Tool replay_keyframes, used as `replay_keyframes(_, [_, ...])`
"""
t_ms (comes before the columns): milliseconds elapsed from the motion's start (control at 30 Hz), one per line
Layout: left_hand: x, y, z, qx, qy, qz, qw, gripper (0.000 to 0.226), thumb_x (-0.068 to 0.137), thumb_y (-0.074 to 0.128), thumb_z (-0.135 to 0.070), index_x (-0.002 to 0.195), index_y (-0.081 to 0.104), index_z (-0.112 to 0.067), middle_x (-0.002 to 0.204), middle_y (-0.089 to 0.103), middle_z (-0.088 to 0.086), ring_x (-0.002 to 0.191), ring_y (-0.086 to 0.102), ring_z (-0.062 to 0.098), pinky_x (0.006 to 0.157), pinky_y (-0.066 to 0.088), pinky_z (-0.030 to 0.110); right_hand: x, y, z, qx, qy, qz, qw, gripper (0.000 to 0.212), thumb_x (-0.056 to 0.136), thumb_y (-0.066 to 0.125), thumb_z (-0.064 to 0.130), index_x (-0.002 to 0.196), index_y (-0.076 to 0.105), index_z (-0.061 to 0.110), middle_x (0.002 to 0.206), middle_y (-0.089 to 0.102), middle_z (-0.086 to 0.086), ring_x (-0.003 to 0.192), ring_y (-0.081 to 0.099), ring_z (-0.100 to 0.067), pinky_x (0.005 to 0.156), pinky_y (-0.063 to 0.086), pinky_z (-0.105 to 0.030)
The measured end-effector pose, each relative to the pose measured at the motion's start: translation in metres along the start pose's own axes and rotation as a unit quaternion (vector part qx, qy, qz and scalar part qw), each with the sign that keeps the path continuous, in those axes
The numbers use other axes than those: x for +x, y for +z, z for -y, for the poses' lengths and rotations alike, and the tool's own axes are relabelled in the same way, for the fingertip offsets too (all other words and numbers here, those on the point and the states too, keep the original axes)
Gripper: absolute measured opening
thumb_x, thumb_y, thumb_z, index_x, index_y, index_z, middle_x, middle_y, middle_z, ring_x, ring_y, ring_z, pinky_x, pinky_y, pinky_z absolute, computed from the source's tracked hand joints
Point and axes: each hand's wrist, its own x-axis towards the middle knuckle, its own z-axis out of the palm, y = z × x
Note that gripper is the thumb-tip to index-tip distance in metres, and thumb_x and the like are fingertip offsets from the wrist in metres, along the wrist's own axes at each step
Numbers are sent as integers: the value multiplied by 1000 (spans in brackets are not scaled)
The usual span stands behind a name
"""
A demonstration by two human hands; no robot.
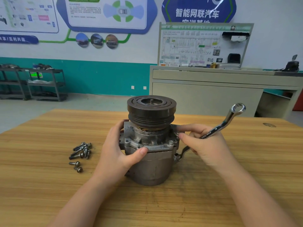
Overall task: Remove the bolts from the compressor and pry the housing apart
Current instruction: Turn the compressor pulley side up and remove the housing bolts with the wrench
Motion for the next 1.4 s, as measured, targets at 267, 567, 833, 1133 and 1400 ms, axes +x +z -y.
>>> replay_keyframes(267, [0,-1,1,5,-4,2,1000,71,61,68,-65,123,35,-59,126,52,-24,117,48,-11,86,40,4,3,1,-4,2,-1,-12,1000,13,77,77,10,75,76,23,42,43,10,39,35,-4,42,29,-12])
replay_keyframes(567, [0,-1,0,1,-4,2,1000,71,60,69,-64,122,35,-59,125,51,-25,114,48,-14,82,38,-2,4,4,-5,1,-10,7,1000,21,81,73,9,78,76,29,41,44,11,39,36,-2,42,30,-11])
replay_keyframes(833, [0,-1,0,0,-4,4,1000,70,59,68,-64,122,37,-57,127,51,-22,115,47,-14,83,37,-2,5,5,-7,8,-11,-5,1000,13,78,77,12,73,70,22,41,43,10,37,34,-3,40,29,-10])
replay_keyframes(1133, [1,-2,1,-1,-1,4,1000,72,60,70,-65,123,36,-58,127,51,-23,117,49,-10,87,39,1,5,6,-7,7,-16,19,1000,11,80,76,16,79,71,26,39,41,9,37,32,-4,40,28,-10])
replay_keyframes(1400, [0,-1,1,7,8,4,1000,72,65,66,-63,128,33,-52,131,51,-16,120,48,-8,91,38,3,3,6,-7,12,-7,20,1000,11,81,76,22,84,67,28,40,44,8,36,34,-4,39,28,-11])
